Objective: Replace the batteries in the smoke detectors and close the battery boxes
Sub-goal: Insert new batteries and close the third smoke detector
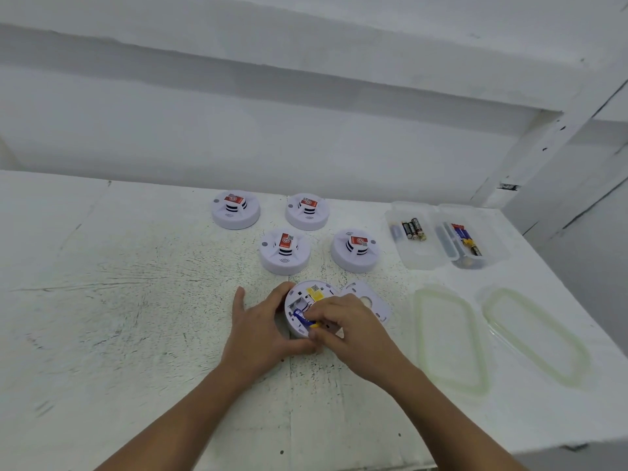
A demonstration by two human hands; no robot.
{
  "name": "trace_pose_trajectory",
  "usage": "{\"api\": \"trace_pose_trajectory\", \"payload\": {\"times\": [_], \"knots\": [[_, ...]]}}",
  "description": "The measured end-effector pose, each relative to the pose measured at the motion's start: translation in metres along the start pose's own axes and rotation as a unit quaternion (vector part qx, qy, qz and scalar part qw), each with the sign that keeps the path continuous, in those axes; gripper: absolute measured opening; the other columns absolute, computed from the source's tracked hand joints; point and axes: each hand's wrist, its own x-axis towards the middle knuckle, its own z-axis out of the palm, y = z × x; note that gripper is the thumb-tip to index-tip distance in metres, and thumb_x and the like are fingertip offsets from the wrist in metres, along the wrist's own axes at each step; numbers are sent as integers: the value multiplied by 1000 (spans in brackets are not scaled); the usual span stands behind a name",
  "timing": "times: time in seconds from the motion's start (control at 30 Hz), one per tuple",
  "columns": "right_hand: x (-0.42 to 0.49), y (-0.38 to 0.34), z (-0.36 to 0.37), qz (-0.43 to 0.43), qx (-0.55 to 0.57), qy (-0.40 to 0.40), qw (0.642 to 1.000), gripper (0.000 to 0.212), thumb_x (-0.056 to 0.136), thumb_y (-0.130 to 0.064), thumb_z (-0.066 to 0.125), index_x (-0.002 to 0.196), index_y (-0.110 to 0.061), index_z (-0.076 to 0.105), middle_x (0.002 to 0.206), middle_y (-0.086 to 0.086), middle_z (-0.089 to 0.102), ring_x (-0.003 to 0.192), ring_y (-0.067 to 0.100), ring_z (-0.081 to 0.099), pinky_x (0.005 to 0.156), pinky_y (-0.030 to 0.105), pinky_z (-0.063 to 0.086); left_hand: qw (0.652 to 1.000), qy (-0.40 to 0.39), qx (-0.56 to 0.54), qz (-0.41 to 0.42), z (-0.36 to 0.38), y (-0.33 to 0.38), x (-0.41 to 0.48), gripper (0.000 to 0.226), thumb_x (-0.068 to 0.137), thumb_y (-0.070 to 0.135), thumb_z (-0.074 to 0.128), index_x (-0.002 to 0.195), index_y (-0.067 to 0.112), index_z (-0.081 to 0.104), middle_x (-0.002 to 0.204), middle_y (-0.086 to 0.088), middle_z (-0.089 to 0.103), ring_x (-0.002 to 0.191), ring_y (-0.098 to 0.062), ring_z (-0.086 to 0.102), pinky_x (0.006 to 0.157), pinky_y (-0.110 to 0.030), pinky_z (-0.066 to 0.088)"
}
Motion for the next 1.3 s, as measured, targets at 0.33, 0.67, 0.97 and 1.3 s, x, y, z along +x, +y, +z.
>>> {"api": "trace_pose_trajectory", "payload": {"times": [0.33, 0.67, 0.97, 1.3], "knots": [[9, 5, -11, 45, 38, -63, 996, 20, 88, -30, 63, 107, -34, 65, 103, -8, 58, 90, 1, 47, 78, 10, 37, 997, -48, -59, -2, -11, -1, 2, 86, 46, 74, 70, 122, 55, 34, 100, 44, 57, 109, 37, 25, 114, -32, -13], [15, 12, -10, 42, 74, -53, 995, 22, 84, -24, 70, 106, -28, 72, 101, -20, 63, 99, -4, 47, 79, 6, 37, 996, -60, -68, 2, -12, -8, 5, 92, 51, 77, 65, 133, 47, 36, 104, 52, 50, 116, 27, 34, 112, -22, -17], [16, 14, -6, 26, 80, -45, 995, 18, 84, -17, 69, 100, -22, 74, 82, -53, 52, 103, 4, 52, 81, 1, 34, 997, -46, -54, 13, -10, -9, 6, 91, 54, 78, 63, 135, 46, 35, 103, 45, 54, 115, 24, 38, 107, -13, -20], [17, 21, -1, 5, 86, -33, 996, 16, 83, -18, 71, 99, -20, 75, 104, -28, 65, 97, 1, 48, 79, 6, 39, 998, -32, -54, 23, -10, -8, 6, 90, 55, 76, 62, 135, 42, 38, 103, 42, 54, 112, 35, 26, 105, -11, -20]]}}
